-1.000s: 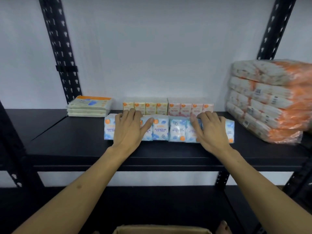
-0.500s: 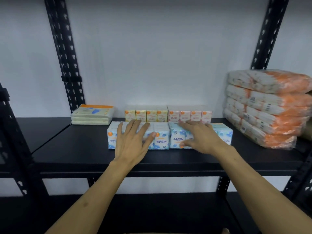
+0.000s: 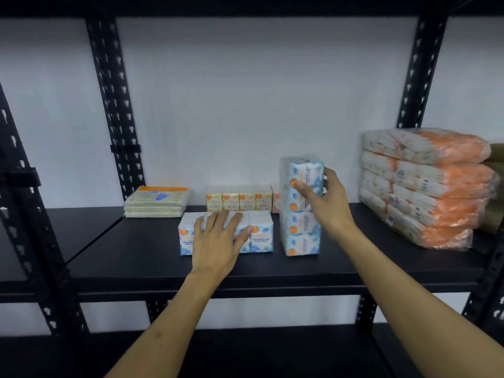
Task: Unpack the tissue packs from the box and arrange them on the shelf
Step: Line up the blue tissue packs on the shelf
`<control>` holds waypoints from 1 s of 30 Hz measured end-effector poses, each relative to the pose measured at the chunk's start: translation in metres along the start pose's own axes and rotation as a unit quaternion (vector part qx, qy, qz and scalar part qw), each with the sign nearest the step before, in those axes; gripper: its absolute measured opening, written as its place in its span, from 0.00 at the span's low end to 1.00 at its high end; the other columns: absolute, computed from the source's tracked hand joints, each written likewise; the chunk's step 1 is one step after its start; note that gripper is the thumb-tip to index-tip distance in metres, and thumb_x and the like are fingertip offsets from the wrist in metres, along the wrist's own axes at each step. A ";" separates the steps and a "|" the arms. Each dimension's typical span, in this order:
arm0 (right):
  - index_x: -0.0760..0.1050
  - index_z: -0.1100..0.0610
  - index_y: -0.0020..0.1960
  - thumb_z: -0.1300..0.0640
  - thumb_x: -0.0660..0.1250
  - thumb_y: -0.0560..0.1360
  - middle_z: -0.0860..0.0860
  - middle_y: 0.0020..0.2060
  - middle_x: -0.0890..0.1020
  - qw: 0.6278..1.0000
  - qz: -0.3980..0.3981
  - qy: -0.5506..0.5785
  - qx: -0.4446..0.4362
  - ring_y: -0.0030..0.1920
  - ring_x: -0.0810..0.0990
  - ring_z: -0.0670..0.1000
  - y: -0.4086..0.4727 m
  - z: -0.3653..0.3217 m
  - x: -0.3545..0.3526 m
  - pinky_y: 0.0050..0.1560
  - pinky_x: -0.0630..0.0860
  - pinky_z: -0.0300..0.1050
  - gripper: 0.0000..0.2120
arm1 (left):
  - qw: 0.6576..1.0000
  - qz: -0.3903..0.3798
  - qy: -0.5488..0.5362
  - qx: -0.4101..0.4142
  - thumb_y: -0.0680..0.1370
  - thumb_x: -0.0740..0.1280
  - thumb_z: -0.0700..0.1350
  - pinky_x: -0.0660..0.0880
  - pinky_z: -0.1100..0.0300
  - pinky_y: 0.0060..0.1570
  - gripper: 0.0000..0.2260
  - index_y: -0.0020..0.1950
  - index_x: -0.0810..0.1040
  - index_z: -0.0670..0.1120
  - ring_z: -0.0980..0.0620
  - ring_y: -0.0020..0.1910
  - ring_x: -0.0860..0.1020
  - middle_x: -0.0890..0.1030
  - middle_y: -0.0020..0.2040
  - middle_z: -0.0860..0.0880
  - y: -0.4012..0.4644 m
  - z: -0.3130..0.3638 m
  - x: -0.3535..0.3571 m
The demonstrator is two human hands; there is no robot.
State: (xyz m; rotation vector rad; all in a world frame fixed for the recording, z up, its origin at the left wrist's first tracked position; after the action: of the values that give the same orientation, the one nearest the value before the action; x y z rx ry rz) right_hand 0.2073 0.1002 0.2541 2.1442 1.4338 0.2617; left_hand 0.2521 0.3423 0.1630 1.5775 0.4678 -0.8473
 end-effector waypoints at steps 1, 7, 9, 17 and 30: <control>0.61 0.50 0.77 0.45 0.74 0.75 0.42 0.57 0.80 1.000 -0.004 0.018 0.010 0.53 0.82 0.41 0.000 0.003 0.001 0.51 0.80 0.41 0.36 | 1.000 0.000 -0.001 0.001 0.83 0.50 0.66 0.65 0.43 0.70 0.26 0.70 0.77 0.54 0.46 0.69 0.74 0.78 0.68 0.49 0.000 0.000 0.000; 0.58 0.40 0.77 0.48 0.74 0.75 0.47 0.76 0.63 0.995 -0.067 -0.040 -0.054 0.70 0.70 0.47 0.006 -0.005 -0.007 0.48 0.77 0.31 0.37 | 1.000 0.012 -0.005 0.006 0.83 0.52 0.64 0.67 0.42 0.68 0.25 0.69 0.78 0.53 0.45 0.68 0.74 0.79 0.68 0.48 -0.001 0.000 0.002; 0.66 0.45 0.71 0.53 0.75 0.75 0.51 0.68 0.74 0.993 -0.075 -0.038 -0.079 0.60 0.79 0.46 0.008 -0.010 -0.007 0.42 0.80 0.33 0.28 | 1.000 0.008 -0.004 0.004 0.83 0.51 0.65 0.66 0.42 0.69 0.25 0.69 0.77 0.53 0.45 0.69 0.74 0.78 0.68 0.48 -0.001 -0.001 0.002; 0.68 0.51 0.62 0.55 0.75 0.75 0.45 0.50 0.80 0.979 0.178 0.095 0.024 0.46 0.83 0.42 -0.009 0.027 -0.044 0.49 0.84 0.47 0.21 | 1.000 0.008 -0.009 0.003 0.83 0.51 0.65 0.66 0.41 0.69 0.26 0.69 0.77 0.53 0.45 0.69 0.74 0.78 0.68 0.48 -0.001 0.000 0.000; 0.65 0.54 0.69 0.54 0.73 0.76 0.55 0.70 0.70 0.955 0.152 -0.201 0.154 0.69 0.70 0.56 -0.034 0.080 -0.064 0.74 0.61 0.58 0.26 | 1.000 -0.019 -0.014 0.015 0.79 0.43 0.72 0.61 0.40 0.72 0.35 0.74 0.72 0.54 0.45 0.73 0.69 0.73 0.73 0.48 -0.001 0.001 -0.001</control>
State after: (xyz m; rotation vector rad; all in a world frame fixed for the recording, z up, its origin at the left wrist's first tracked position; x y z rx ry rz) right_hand 0.1894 0.0264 0.1781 2.4849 0.9565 -0.2970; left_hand 0.2505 0.3421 0.1633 1.5860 0.4680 -0.9091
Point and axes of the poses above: each hand's wrist, its own y-axis towards the middle knuckle, its own x-axis out of the palm, z = x × y, the point moved 3 cm from there along y, towards the middle knuckle
